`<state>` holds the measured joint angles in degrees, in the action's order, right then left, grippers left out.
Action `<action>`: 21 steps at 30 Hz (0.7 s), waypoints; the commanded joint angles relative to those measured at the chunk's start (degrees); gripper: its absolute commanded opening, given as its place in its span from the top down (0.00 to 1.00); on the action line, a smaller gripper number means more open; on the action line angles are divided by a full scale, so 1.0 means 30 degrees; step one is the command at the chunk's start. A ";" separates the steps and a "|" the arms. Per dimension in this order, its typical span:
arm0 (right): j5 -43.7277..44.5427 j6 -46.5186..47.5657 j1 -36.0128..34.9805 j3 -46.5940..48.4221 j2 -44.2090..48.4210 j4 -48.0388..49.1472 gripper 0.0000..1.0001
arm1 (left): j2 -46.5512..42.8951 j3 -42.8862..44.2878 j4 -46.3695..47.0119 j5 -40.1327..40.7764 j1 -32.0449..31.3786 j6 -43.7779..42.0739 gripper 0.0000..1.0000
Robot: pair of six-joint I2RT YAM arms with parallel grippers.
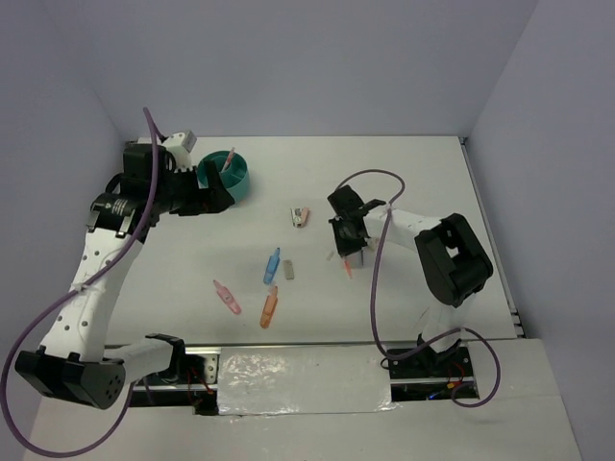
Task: Sort the stationery into containers
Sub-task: Pick up the pen from the center of the board.
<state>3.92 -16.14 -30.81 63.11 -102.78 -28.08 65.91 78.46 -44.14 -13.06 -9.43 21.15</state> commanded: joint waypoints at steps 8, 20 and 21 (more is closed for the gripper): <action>0.0795 -0.3581 0.0302 0.1109 0.8092 -0.3843 1.00 | 0.5148 0.2526 -0.0493 0.5606 -0.6929 0.2611 0.02; -0.1828 -0.3412 0.4849 -0.0059 1.6386 -0.7285 1.00 | 1.4759 0.6044 0.2993 0.6608 -1.2264 0.2797 0.38; -0.2821 -0.3351 0.4878 -0.0409 1.7057 -0.7137 1.00 | 1.5145 0.6132 0.3169 0.6783 -1.2527 0.2592 0.38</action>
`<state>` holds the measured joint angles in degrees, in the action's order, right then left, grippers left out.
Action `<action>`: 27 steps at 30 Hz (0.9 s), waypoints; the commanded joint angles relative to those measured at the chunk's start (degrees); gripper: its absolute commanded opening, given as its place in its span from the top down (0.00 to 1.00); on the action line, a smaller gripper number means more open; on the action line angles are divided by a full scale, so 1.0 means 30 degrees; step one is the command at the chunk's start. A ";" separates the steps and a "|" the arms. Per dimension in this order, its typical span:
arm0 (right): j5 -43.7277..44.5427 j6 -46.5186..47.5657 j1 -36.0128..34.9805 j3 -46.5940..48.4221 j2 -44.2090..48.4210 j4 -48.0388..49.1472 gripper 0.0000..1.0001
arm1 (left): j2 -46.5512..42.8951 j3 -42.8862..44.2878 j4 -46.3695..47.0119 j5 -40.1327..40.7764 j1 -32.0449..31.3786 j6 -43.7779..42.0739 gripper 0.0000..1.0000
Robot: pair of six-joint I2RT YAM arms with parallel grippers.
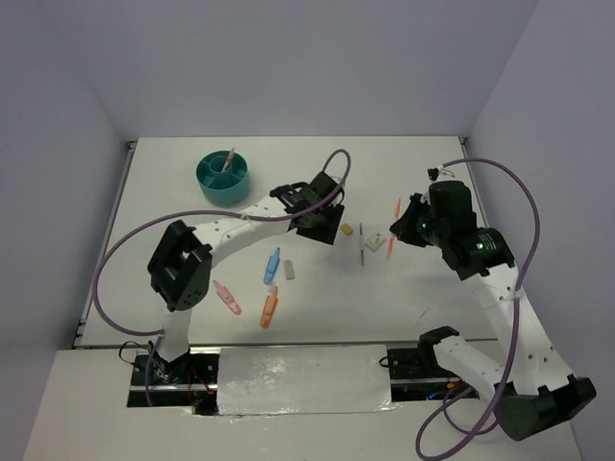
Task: Sort the stationery into containers
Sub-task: Pick up the pen from the center of the board, then close the pen cap on the pen.
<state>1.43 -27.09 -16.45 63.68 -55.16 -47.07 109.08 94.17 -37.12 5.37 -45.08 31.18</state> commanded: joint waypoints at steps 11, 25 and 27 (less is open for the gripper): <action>-0.3376 0.1295 0.0092 -0.1042 0.2535 -0.1332 1.00 | 0.4536 0.2154 0.0891 -0.0060 -0.0882 -0.2335 0.40; -0.5338 0.1443 0.0092 -0.0807 0.2419 -0.0542 1.00 | 0.5564 0.1511 0.2149 -0.1436 -0.0852 -0.3537 0.39; -0.5835 0.1297 0.0121 -0.0953 0.2448 -0.0337 1.00 | 0.5652 0.1539 0.2121 -0.1291 -0.0823 -0.3654 0.39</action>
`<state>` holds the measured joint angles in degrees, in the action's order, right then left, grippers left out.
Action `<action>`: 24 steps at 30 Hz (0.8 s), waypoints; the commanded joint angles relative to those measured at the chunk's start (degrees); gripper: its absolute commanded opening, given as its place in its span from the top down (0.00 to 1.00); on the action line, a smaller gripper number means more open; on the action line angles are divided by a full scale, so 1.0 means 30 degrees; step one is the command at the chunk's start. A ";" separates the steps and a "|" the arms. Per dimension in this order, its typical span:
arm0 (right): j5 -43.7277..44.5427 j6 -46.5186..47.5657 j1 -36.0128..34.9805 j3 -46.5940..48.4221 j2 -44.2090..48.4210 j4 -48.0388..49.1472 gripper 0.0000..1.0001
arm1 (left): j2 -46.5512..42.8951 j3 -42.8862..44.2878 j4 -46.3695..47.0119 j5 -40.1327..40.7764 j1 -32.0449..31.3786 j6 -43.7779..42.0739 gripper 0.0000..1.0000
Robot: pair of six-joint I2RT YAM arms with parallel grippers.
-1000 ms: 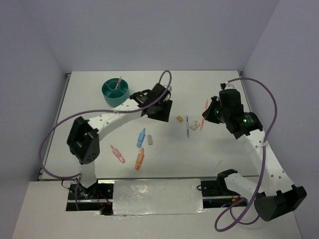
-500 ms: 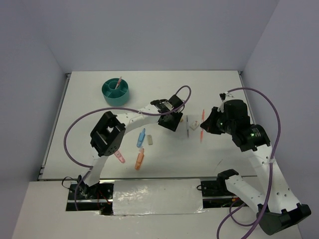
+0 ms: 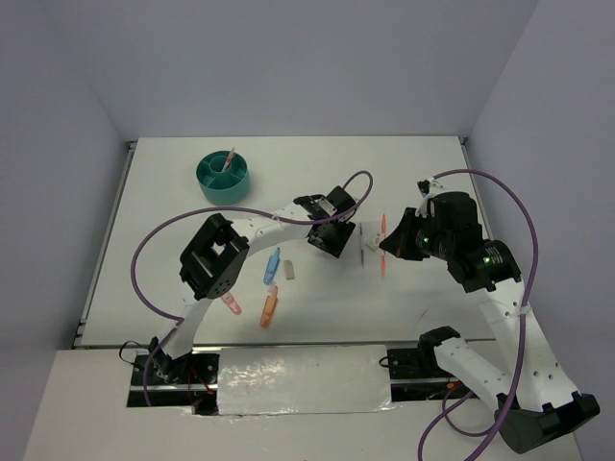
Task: Sort the stationery into containers
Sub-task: Close the pen cap on the pen.
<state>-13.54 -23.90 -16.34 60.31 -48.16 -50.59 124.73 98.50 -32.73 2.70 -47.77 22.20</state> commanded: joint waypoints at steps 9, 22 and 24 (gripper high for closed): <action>-0.0906 0.0174 0.0056 -0.0008 0.0351 0.0633 1.00 | 0.1227 0.0274 0.0450 -0.0461 0.0190 -0.0719 0.44; -0.0906 0.0086 0.0084 0.0490 0.0322 0.0603 1.00 | 0.0524 -0.1308 0.0481 0.0856 -0.0161 -0.0192 0.55; -0.0936 0.0057 0.0084 0.0578 0.0292 0.0691 1.00 | 0.0641 -0.1368 0.0393 0.1149 -0.0249 -0.0163 0.55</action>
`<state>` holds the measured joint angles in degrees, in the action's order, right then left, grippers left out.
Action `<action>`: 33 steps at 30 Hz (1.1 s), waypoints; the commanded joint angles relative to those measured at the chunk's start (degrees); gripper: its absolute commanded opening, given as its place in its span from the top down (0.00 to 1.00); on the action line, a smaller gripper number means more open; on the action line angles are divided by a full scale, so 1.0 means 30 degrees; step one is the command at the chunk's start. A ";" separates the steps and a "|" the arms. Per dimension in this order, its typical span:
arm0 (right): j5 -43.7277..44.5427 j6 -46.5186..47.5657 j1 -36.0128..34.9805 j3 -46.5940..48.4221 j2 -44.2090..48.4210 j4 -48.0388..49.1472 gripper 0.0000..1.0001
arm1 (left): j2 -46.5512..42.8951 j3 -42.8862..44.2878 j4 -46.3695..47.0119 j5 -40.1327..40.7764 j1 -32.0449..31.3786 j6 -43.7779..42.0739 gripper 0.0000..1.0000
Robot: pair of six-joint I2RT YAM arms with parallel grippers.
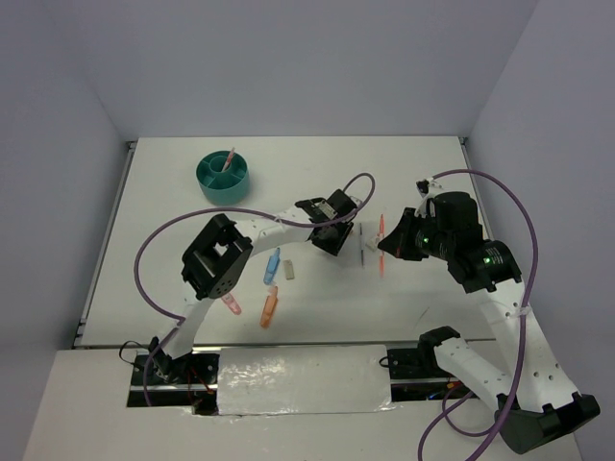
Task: Sort the stationery into containers
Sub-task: Close the pen cap on the pen.
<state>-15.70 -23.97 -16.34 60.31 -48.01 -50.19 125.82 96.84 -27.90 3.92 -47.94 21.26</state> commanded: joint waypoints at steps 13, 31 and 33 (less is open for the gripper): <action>-0.0068 0.0079 0.0085 0.0784 0.0358 0.0501 1.00 | 0.0394 -0.1136 -0.1774 0.2706 -0.0835 0.0269 0.61; -0.0243 -0.0303 0.0055 0.0611 0.0592 0.1261 1.00 | -0.1648 -0.2455 -0.2449 0.2385 -0.0690 0.2962 1.00; -0.0945 -0.0127 0.0055 0.0054 0.0738 0.2222 1.00 | -0.3257 -0.2455 -0.2215 0.1889 -0.0135 0.3489 1.00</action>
<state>-16.27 -24.80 -16.34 60.71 -46.96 -48.90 121.27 90.72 -29.08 11.25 -49.91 28.75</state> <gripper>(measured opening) 0.042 0.039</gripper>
